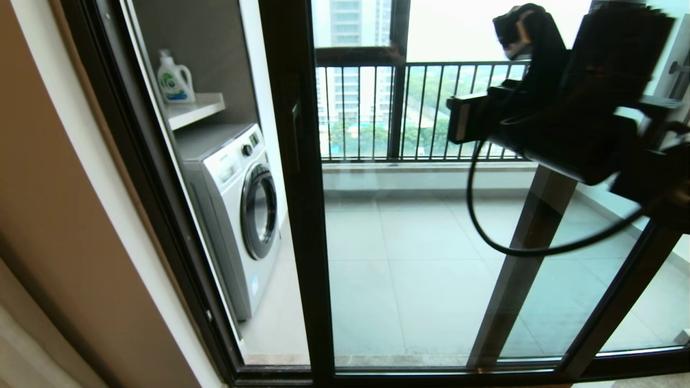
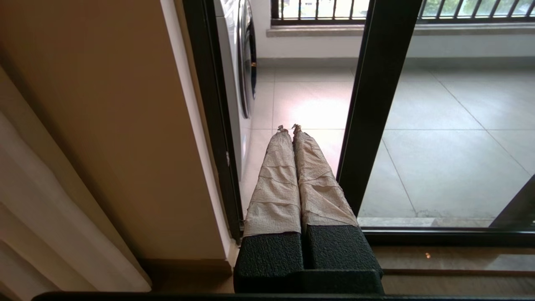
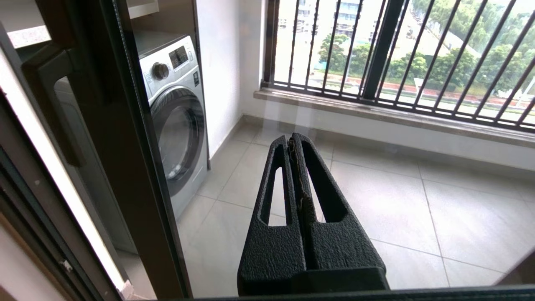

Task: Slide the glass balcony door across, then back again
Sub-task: Close the slid door

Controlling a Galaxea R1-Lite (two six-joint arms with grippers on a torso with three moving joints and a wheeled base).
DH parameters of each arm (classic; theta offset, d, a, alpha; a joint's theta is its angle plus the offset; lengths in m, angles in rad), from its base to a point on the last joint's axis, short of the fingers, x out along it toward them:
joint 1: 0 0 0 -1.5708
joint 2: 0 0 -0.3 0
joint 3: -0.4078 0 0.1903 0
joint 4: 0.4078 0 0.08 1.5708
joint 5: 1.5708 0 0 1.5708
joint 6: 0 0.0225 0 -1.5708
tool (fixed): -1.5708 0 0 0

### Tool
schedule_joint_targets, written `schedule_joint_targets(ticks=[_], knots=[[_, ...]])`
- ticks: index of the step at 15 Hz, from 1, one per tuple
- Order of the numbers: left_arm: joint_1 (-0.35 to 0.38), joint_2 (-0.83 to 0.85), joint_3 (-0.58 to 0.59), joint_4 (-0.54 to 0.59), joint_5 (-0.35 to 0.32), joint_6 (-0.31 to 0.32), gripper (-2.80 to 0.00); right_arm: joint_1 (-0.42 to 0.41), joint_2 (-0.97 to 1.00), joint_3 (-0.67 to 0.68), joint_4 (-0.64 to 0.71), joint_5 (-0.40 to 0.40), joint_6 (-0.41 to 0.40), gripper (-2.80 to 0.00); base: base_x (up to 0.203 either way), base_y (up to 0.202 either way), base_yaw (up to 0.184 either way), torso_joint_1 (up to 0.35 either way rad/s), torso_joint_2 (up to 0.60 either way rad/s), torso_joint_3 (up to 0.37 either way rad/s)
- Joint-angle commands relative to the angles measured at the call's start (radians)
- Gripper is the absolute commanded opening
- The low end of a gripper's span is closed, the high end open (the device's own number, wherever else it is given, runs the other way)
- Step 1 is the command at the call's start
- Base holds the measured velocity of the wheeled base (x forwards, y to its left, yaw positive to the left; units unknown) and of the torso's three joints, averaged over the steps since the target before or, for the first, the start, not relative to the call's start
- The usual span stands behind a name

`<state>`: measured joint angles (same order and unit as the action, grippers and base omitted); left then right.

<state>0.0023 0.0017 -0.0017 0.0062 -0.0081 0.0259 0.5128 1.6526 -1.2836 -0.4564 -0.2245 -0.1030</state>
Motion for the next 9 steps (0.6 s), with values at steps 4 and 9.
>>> schedule_joint_targets(ticks=[4, 9], knots=[[0.001, 0.001, 0.000, 0.000, 0.000, 0.000, -2.80, -0.040, -0.774, 0.372, 0.219, -0.081, -0.079, -2.80, 0.000, 0.000, 0.000, 0.000, 0.00, 0.000], [0.001, 0.001, 0.000, 0.000, 0.000, 0.000, -2.80, -0.373, -1.093, 0.563, 0.435, -0.139, -0.140, -2.80, 0.000, 0.000, 0.000, 0.000, 0.00, 0.000]])
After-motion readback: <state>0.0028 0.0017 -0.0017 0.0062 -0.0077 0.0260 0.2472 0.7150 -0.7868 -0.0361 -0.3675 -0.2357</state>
